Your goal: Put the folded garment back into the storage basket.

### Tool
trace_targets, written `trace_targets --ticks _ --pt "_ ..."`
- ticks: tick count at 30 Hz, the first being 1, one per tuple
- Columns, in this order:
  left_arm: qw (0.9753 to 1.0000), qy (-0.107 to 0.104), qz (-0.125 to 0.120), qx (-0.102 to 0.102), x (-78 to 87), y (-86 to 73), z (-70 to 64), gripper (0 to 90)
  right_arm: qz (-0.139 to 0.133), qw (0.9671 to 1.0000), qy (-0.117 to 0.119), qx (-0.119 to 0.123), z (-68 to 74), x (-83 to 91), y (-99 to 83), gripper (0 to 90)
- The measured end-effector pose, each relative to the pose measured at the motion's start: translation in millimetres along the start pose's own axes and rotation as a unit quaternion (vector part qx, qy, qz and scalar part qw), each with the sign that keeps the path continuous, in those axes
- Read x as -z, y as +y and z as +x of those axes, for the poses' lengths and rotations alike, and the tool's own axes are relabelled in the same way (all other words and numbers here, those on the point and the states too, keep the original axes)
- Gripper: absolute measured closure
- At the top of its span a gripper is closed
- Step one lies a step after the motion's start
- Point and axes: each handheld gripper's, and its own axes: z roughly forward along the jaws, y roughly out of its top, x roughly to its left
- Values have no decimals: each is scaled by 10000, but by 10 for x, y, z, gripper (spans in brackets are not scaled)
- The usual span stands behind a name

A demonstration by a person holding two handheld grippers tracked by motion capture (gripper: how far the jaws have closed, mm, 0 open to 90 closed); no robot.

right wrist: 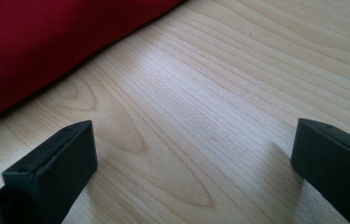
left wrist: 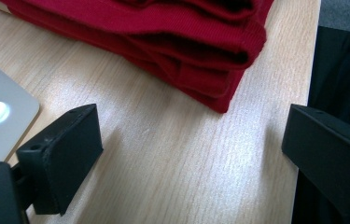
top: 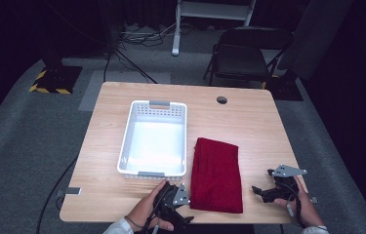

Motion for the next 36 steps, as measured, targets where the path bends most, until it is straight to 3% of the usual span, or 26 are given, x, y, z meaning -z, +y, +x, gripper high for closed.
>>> trace_targets --ticks 6,10,36 --pt "10000 43 81 4 -28 64 -21 64 -1 10000 0 -1 0 0 0 3" --pt "9999 14 129 -96 -48 105 -55 71 0 10000 -3 -4 1 0 0 2" --pt "9997 66 203 92 -199 306 -44 102 -1 10000 -9 -7 2 0 0 2"
